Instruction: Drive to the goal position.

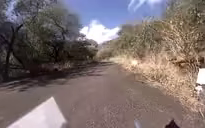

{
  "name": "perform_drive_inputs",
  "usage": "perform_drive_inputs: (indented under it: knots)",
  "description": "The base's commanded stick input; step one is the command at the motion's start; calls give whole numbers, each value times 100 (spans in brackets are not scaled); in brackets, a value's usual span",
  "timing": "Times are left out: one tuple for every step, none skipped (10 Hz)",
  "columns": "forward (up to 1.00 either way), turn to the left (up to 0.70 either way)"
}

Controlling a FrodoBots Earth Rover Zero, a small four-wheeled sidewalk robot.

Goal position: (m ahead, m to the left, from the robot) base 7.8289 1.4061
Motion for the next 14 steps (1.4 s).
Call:
perform_drive_inputs:
  knots:
    - [50, -29]
    - [50, -50]
    - [50, -50]
    - [50, -50]
    - [50, -32]
    - [50, 0]
    - [50, 0]
    - [50, 0]
    - [50, -50]
    - [50, -50]
    - [50, -50]
    - [50, -50]
    - [50, -15]
    - [50, 0]
